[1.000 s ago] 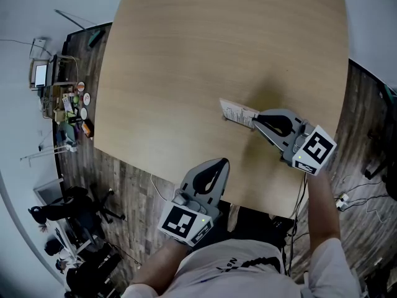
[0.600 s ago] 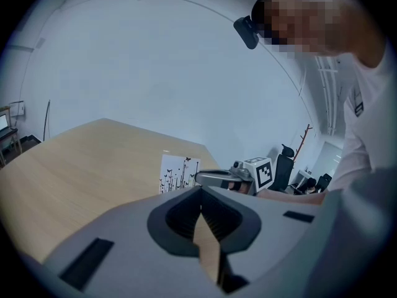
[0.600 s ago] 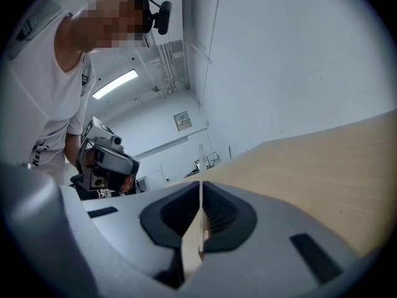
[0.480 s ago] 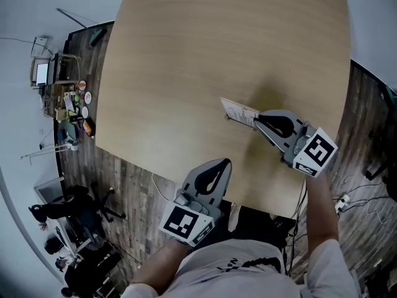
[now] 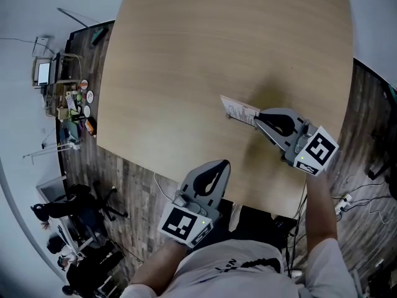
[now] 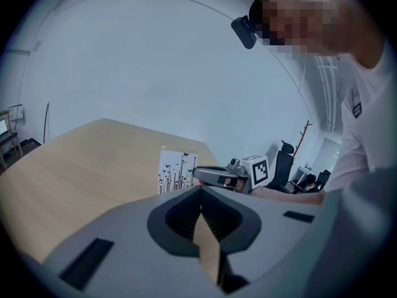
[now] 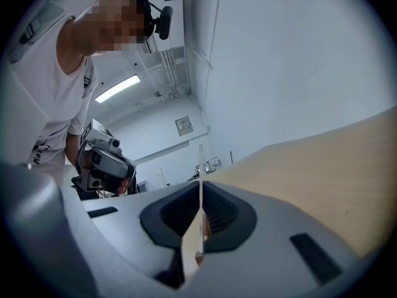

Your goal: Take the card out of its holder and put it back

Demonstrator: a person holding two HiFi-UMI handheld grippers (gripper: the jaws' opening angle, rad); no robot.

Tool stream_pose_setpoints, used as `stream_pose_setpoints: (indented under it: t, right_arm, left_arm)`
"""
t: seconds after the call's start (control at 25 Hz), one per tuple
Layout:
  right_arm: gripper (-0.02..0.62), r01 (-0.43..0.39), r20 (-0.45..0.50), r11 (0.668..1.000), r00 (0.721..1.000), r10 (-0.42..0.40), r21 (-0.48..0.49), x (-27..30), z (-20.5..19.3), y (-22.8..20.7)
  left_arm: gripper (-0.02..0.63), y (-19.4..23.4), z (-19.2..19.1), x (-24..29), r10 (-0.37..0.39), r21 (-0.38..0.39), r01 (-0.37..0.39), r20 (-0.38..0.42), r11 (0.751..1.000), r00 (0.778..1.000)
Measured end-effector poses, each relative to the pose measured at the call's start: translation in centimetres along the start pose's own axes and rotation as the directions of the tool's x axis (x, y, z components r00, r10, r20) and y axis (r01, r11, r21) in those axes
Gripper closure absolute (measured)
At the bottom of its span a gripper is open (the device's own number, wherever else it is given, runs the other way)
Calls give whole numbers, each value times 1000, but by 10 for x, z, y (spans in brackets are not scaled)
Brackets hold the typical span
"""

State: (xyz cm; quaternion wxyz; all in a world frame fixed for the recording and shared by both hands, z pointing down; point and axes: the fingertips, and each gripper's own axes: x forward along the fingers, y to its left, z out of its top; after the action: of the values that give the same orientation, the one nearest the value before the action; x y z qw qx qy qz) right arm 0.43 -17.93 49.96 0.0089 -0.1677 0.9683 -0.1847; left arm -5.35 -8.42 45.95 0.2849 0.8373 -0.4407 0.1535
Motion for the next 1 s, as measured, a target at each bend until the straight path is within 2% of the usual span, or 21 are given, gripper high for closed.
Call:
stream_pose_setpoints:
  t: [0.2, 0.36, 0.52, 0.68, 0.84, 1.0]
  right_arm:
    - [571, -2, 30, 1000, 1000, 2, 9, -3, 1, -1]
    - [571, -10, 53, 1000, 999, 10, 9, -5, 5, -2]
    - [571, -23, 43, 1000, 999, 23, -8, -3, 1, -2]
    - [571, -30, 61, 999, 998, 31, -12, -2, 1, -3]
    - [571, -41, 80, 999, 996, 42, -14, -3, 1, -4]
    - [571, -53, 105, 999, 993, 53, -3, -4, 2, -4]
  left_arm:
    - [594, 2, -6, -1, 1, 4, -1, -23, 1000, 1000]
    - [594, -7, 1, 3, -8, 15, 8, 13, 1000, 1000]
    - [594, -6, -8, 0, -2, 19, 2, -31, 1000, 1000]
    - [594, -6, -1, 3, -5, 30, 5, -1, 1000, 1000]
    - [594, -8, -6, 4, -5, 34, 5, -12, 999, 1000]
    - [594, -9, -19, 1, -4, 34, 6, -60, 999, 998]
